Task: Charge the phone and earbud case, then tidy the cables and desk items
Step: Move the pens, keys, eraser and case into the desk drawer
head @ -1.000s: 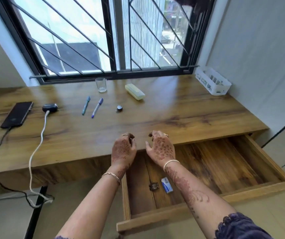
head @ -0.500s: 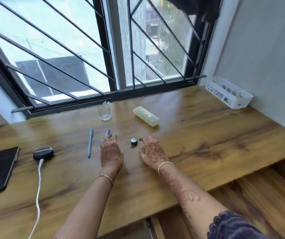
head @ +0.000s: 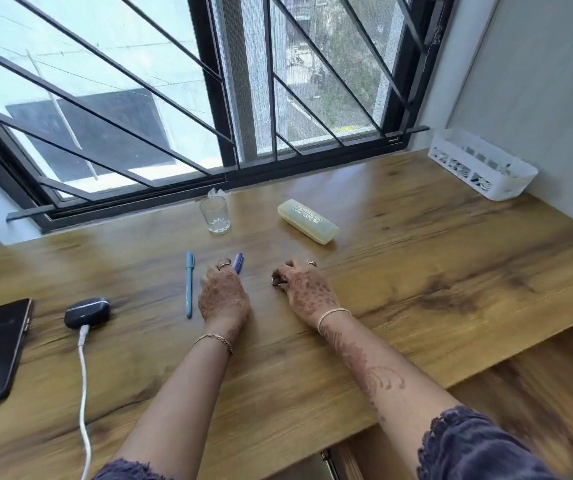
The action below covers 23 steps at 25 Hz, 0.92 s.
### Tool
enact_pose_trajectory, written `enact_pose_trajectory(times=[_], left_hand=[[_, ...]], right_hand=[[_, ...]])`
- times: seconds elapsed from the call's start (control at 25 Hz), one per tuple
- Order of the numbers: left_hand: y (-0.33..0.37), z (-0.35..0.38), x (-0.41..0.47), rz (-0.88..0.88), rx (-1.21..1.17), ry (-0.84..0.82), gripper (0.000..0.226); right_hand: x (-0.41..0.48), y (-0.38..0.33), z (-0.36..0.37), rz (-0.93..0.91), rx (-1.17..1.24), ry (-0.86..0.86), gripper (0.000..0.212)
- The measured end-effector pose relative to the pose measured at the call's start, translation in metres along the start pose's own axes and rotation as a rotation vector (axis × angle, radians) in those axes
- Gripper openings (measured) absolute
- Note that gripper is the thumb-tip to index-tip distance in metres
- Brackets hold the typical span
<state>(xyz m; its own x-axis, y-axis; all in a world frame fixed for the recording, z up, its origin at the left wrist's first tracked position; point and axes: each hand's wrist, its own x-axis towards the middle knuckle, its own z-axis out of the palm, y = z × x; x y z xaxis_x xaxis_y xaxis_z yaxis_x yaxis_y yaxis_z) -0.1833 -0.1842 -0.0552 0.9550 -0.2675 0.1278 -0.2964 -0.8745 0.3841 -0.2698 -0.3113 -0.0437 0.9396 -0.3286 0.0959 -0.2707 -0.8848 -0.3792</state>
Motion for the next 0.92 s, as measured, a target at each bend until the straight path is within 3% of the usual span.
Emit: enact_pose_trajectory(times=[0.2,0.6,0.92], left_hand=[[0.024,-0.005,-0.016,-0.069,-0.175,-0.126,0.039],[0.114,-0.013,-0.147,-0.004,-0.549,-0.212,0.03],[0.149,0.016,-0.255,0.107,-0.543,-0.38,0.017]], right_hand=[[-0.02,0.014,-0.001,0.086,0.135,0.098,0.018],[-0.149,0.078,-0.065,0.149,0.277,0.212,0.024],[-0.263,0.153,-0.079,0.249,0.209,0.132,0.027]])
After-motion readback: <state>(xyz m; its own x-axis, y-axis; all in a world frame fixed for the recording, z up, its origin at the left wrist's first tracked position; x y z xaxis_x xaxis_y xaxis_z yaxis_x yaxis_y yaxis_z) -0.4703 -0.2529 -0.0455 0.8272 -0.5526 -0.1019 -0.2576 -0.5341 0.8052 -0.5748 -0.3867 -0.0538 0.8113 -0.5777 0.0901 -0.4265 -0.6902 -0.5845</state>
